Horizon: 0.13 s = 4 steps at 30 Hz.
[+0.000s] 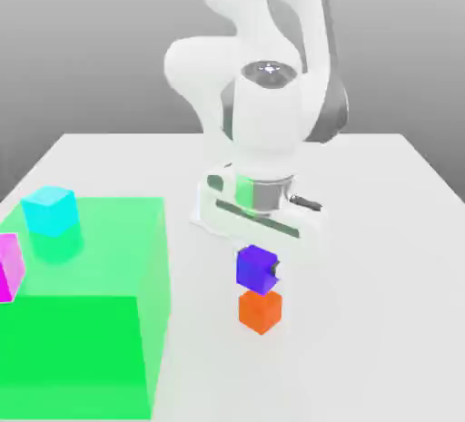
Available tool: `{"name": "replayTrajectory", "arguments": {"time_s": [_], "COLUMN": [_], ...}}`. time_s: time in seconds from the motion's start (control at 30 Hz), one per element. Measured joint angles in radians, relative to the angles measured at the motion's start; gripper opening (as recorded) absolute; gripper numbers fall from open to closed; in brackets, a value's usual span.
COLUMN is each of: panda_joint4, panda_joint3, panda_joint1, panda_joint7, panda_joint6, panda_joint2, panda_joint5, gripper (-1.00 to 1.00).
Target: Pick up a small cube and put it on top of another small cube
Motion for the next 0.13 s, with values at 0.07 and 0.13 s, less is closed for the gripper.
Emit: {"name": "replayTrajectory", "arguments": {"time_s": [0.07,0.13], "panda_joint4": [0.000,0.000], "panda_joint3": [-0.001,-0.001], "panda_joint1": [-0.009,-0.009], "panda_joint7": [0.023,0.023], "panda_joint6": [0.062,0.062], "panda_joint2": [0.063,0.063], "panda_joint5": [-0.034,-0.034], "gripper": [1.00,1.00]}}
